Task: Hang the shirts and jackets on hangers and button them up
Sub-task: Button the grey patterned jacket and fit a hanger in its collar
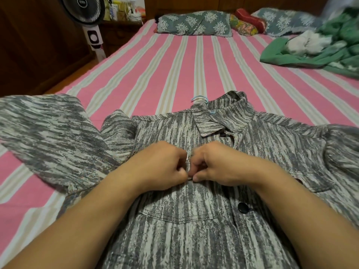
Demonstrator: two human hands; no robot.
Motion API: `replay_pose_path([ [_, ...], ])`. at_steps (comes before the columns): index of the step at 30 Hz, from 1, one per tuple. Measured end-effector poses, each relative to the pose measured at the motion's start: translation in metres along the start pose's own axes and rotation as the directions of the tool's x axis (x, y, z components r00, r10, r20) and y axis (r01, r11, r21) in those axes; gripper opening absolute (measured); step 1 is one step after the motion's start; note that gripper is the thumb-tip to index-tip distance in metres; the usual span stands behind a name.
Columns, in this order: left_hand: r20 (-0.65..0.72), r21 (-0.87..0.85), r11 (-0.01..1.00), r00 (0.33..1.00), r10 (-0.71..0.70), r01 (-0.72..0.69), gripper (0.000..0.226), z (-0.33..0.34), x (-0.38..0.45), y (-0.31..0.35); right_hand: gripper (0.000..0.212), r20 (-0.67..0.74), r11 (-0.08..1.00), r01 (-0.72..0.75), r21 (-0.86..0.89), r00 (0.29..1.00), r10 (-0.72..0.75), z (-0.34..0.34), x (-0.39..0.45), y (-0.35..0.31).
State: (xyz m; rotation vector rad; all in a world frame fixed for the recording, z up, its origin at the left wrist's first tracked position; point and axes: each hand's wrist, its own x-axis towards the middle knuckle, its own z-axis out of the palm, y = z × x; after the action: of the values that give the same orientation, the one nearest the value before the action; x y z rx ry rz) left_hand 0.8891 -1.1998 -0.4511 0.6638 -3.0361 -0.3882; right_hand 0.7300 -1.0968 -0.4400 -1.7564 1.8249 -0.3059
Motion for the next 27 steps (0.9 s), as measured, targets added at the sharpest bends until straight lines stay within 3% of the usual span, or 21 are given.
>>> replay_pose_path([
  [3,-0.024,0.048,0.999,1.000,-0.003,0.004,0.017,0.004,0.005,0.002,0.015,0.098,0.996,-0.014,-0.084,0.995,0.022,-0.004,-0.004,0.000],
  [4,-0.011,0.047,0.999,1.000,-0.009,0.010,0.017,0.006,0.007,0.002,0.018,0.060,0.996,-0.021,-0.090,0.998,0.027,-0.004,-0.004,0.000],
  [5,0.014,0.054,0.998,1.000,-0.014,0.013,0.016,0.007,0.008,0.002,0.021,-0.090,0.996,-0.052,-0.074,0.995,0.045,-0.006,-0.003,0.001],
  [6,0.047,0.058,0.998,0.999,-0.022,0.020,0.015,0.010,0.008,0.003,0.024,-0.361,0.994,-0.108,-0.025,0.928,0.092,-0.012,-0.003,0.000],
  [7,0.081,0.052,0.998,0.996,-0.042,0.038,0.015,0.012,0.008,0.005,0.025,-0.661,0.987,-0.136,0.081,0.734,0.155,-0.022,-0.006,-0.002],
  [8,0.109,0.046,0.997,0.992,-0.069,0.065,0.015,0.014,0.008,0.006,0.025,-0.863,0.975,-0.091,0.204,0.454,0.223,-0.038,-0.013,-0.003],
  [9,0.147,0.040,0.995,0.984,-0.101,0.096,0.014,0.012,0.008,0.008,0.025,-0.916,0.946,-0.035,0.322,0.241,0.320,-0.058,-0.024,-0.003],
  [10,0.203,0.025,0.992,0.971,-0.127,0.125,0.012,0.008,0.009,0.011,0.023,-0.891,0.906,0.001,0.424,0.179,0.417,-0.080,-0.034,-0.003],
  [11,0.276,0.026,0.987,0.948,-0.160,0.159,0.009,0.002,0.010,0.015,0.021,-0.844,0.872,-0.017,0.489,0.246,0.477,-0.101,-0.043,-0.001],
  [13,0.345,0.059,0.979,0.916,-0.205,0.197,0.004,-0.012,0.019,0.029,0.021,-0.697,0.860,-0.151,0.487,0.526,0.487,-0.122,-0.057,0.000],
  [15,0.241,0.004,0.977,0.948,-0.209,0.215,0.022,-0.023,0.034,0.051,0.015,-0.457,0.874,-0.310,0.375,0.758,0.465,-0.114,-0.063,0.001],
  [16,0.176,-0.090,0.970,0.962,-0.209,0.227,0.028,-0.026,0.043,0.062,0.012,-0.342,0.876,-0.372,0.307,0.816,0.466,-0.103,-0.061,0.008],
  [18,0.117,-0.231,0.943,0.969,-0.220,0.241,0.032,-0.025,0.064,0.079,0.019,-0.247,0.875,-0.438,0.208,0.842,0.480,-0.080,-0.051,0.031],
  [21,0.108,-0.281,0.916,0.958,-0.265,0.285,0.028,-0.010,0.091,0.079,0.068,-0.363,0.874,-0.428,0.229,0.796,0.485,-0.050,-0.032,0.061],
  [23,0.107,-0.306,0.908,0.958,-0.266,0.286,0.018,-0.004,0.090,0.070,0.087,-0.351,0.859,-0.439,0.263,0.786,0.509,-0.031,-0.021,0.070],
  [25,0.124,-0.414,0.871,0.964,-0.235,0.265,0.023,0.001,0.075,0.060,0.071,-0.360,0.851,-0.463,0.246,0.772,0.524,-0.023,-0.015,0.081],
  [27,0.131,-0.475,0.851,0.974,-0.182,0.223,0.024,-0.001,0.058,0.057,0.048,-0.367,0.821,-0.428,0.378,0.745,0.557,-0.029,-0.015,0.096],
])
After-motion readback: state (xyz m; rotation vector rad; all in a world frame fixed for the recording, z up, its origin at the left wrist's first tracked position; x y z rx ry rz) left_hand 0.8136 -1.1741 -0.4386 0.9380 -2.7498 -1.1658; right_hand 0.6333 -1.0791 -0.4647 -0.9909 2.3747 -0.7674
